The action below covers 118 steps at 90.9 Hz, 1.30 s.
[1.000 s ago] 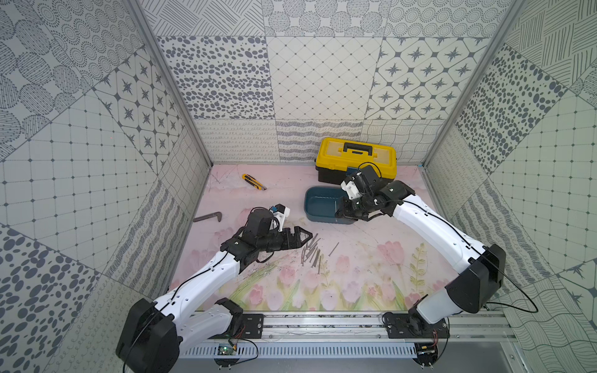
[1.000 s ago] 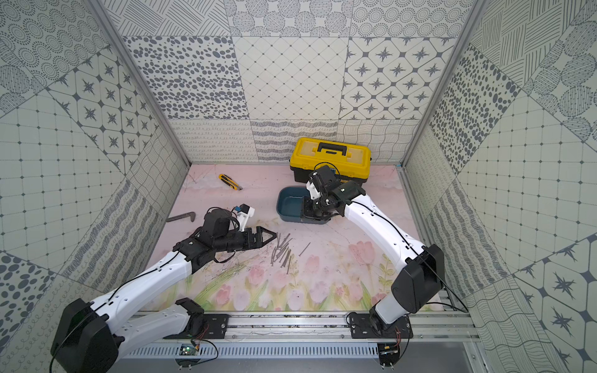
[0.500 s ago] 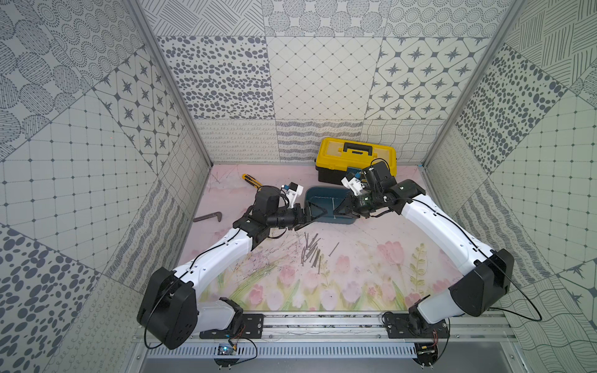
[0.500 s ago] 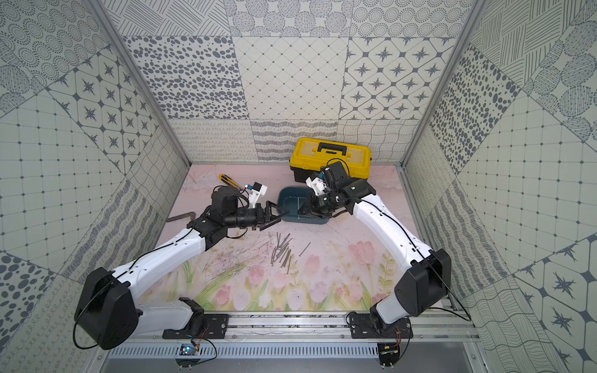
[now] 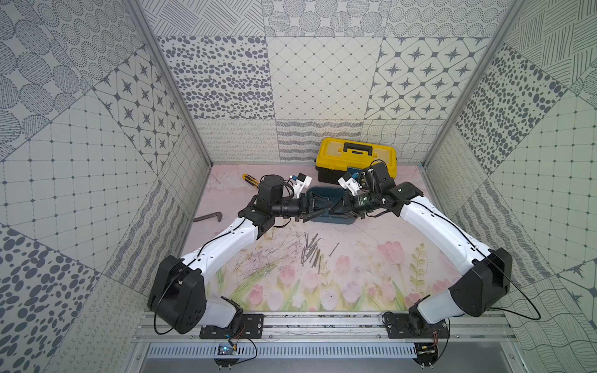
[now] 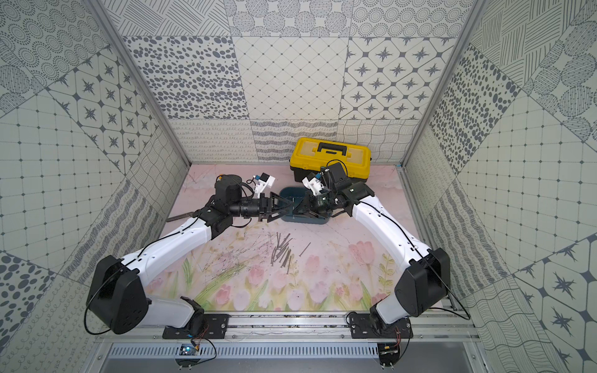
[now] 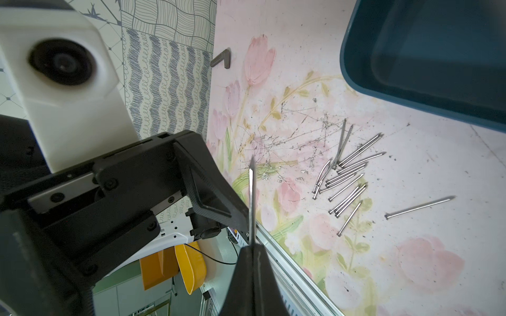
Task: Put the nails on the desktop into the storage box
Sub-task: Pick up the nail from the center of the board.
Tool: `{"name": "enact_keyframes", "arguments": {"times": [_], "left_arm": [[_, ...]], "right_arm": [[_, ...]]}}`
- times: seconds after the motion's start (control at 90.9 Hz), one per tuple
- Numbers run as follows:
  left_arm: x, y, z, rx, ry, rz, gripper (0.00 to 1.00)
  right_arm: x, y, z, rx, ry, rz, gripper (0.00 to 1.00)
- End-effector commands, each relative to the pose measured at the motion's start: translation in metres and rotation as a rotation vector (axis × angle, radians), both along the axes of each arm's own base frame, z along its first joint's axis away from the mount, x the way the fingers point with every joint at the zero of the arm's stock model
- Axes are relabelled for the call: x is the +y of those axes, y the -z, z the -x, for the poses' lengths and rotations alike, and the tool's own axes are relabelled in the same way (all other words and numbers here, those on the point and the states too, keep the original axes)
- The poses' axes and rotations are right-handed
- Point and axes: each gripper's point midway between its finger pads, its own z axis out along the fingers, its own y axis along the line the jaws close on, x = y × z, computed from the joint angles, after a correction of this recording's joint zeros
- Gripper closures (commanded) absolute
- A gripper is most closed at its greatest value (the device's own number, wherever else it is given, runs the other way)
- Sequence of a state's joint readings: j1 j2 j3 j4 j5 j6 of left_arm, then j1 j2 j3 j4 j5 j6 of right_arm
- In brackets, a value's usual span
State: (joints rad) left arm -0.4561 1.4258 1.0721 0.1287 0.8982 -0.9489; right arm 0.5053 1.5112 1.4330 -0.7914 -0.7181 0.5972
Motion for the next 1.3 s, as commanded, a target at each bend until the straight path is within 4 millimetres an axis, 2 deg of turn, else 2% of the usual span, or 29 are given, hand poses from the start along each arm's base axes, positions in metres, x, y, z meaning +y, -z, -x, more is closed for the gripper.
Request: {"name": "enact_keyframes", "arguments": {"times": [0.0,0.066,0.143,0.187,0.275,0.495,0.616,0.836,1.023,1.233,1.288], "left_arm": [[-0.006,-0.011,0.005,-0.027,0.074,0.039,0.29],[-0.008,-0.012,0.003,-0.025,0.078,0.044,0.40],[-0.009,-0.012,0.001,-0.022,0.077,0.045,0.44],[-0.009,-0.011,-0.001,-0.016,0.073,0.040,0.44],[-0.009,-0.009,-0.003,-0.011,0.061,0.032,0.38],[-0.008,-0.004,-0.008,-0.004,0.037,0.016,0.44],[-0.010,-0.004,-0.010,-0.003,0.038,0.017,0.53],[-0.013,-0.001,-0.013,0.020,0.056,0.018,0.81],[-0.015,0.003,-0.015,0.046,0.068,0.022,1.00],[-0.014,0.003,-0.015,0.045,0.078,0.025,1.00],[-0.012,0.003,-0.017,0.047,0.072,0.024,1.00]], "right_arm": [[0.002,-0.019,0.007,-0.047,-0.012,-0.054,1.00],[0.002,-0.020,0.009,-0.049,-0.015,-0.059,1.00],[0.001,-0.022,0.011,-0.051,-0.017,-0.065,1.00],[0.002,-0.023,0.013,-0.049,-0.020,-0.068,1.00],[0.003,-0.023,0.016,-0.048,-0.031,-0.073,1.00],[0.009,-0.022,0.021,-0.041,-0.047,-0.079,1.00],[0.012,-0.021,0.023,-0.040,-0.057,-0.079,1.00],[0.013,-0.021,0.021,-0.043,-0.055,-0.076,1.00],[0.014,-0.018,0.020,-0.037,-0.052,-0.072,1.00],[0.016,-0.015,0.018,-0.032,-0.045,-0.066,1.00],[0.016,-0.015,0.016,-0.039,-0.041,-0.063,0.79]]}}
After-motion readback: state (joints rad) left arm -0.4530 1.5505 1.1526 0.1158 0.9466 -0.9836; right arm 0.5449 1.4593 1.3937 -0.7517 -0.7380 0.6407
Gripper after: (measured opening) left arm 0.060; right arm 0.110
